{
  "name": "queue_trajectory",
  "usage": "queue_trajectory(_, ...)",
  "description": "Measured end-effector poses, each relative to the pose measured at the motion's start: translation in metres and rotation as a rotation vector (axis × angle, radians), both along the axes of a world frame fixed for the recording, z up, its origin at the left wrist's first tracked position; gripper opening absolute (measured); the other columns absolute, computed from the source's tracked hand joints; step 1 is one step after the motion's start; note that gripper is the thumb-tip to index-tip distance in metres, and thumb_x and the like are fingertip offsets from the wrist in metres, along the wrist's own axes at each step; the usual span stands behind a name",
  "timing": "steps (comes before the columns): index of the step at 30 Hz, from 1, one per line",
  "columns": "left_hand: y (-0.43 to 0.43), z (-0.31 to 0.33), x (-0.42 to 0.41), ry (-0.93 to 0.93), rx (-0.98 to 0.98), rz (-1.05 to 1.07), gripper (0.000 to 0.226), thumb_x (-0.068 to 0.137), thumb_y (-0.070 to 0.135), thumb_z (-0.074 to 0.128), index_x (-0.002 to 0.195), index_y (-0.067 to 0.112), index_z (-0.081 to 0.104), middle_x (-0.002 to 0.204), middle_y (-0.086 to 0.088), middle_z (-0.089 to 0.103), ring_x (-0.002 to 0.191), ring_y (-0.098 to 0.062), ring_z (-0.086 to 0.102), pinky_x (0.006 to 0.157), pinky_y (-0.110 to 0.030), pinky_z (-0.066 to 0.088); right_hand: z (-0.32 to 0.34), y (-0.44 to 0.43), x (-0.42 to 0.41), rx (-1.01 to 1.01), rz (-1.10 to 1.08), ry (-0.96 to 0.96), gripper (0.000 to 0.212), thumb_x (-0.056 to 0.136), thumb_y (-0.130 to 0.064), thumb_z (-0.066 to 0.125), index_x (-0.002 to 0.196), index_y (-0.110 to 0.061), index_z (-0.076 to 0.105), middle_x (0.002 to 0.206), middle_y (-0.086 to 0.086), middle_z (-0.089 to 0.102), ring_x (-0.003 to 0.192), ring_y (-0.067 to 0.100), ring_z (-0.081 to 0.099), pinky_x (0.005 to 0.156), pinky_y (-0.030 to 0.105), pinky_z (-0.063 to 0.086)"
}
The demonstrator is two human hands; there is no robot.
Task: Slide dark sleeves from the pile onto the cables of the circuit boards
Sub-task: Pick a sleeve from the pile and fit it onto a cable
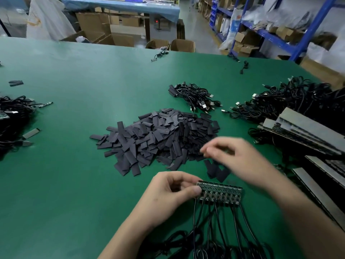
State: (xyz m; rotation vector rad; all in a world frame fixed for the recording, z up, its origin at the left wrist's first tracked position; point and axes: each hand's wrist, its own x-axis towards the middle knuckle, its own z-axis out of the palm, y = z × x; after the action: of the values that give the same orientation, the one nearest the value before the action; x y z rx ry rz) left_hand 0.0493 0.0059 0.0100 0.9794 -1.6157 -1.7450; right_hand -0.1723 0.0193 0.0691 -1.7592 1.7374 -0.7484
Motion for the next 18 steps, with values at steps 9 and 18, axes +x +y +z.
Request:
queue_trajectory(9, 0.005, 0.004, 0.001, -0.019, -0.024, 0.057, 0.024, 0.077, 0.037, 0.081, 0.091, 0.017, 0.081, 0.075, 0.001, 0.073, 0.067, -0.007, 0.061, 0.065, -0.016, 0.046, -0.028, 0.042, 0.020, 0.078, 0.063, 0.064, 0.010, 0.098, -0.036, 0.068, 0.090, -0.033, 0.074, 0.084, -0.017, 0.071, 0.082, -0.001, 0.064, 0.069, 0.014, 0.044)
queue_trajectory(18, 0.002, -0.001, 0.000, -0.017, -0.014, 0.032, 0.020, 0.081, 0.028, 0.077, 0.090, 0.010, 0.080, 0.072, -0.003, 0.068, 0.064, -0.012, 0.062, 0.065, -0.017, 0.049, -0.047, 0.046, 0.021, -0.030, 0.066, 0.036, 0.005, 0.095, -0.040, 0.069, 0.091, -0.038, 0.068, 0.082, -0.015, 0.070, 0.077, 0.006, 0.064, 0.075, 0.039, 0.054)
